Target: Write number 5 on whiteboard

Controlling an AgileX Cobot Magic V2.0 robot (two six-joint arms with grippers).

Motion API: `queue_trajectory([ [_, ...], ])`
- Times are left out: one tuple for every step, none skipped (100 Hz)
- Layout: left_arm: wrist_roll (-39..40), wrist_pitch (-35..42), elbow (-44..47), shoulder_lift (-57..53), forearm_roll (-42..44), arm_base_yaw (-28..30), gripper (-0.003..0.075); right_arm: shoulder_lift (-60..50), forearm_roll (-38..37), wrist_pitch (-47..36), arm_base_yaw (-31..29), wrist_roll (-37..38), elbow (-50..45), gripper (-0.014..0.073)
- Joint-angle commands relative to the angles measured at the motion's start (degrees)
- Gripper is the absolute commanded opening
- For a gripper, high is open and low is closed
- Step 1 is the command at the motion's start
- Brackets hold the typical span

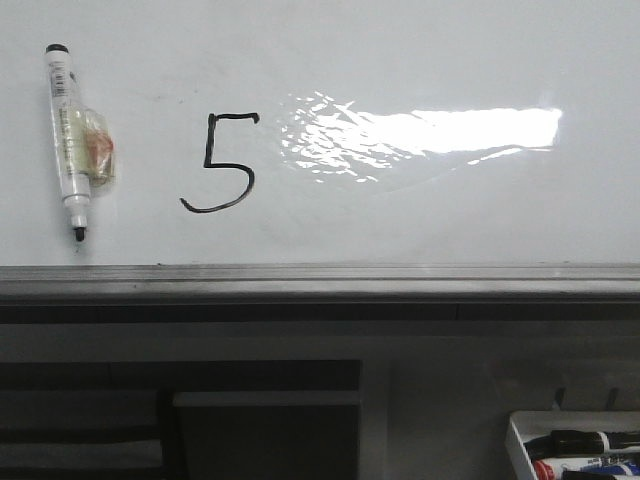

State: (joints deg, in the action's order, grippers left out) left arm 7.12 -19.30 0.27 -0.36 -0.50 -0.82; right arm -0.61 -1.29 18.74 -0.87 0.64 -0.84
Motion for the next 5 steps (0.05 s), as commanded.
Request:
queue_trajectory([
  [0.3, 3.3, 1.0, -1.6, -0.5, 0.1, -0.002, -1.0, -0.6, -0.4, -0.4, 0.2, -1.3, -0.0062],
  [0.3, 3.3, 1.0, -1.6, -0.5, 0.1, -0.002, -1.0, -0.6, -0.4, -0.4, 0.2, -1.3, -0.0062],
  [0.3, 3.3, 1.0, -1.6, -0.5, 0.1, -0.002, -1.0, -0.6, -0.4, -0.4, 0.2, -1.3, -0.0062],
  [0.3, 3.3, 1.0, -1.6, -0.5, 0.1, -0.002, -1.0, -0.6, -0.4, -0.4, 0.2, -1.3, -0.0062],
  [0.3, 3.3, 1.0, -1.6, -0.5, 0.1, -0.002, -1.0, -0.6, -0.4, -0.4, 0.2, -1.3, -0.0062],
])
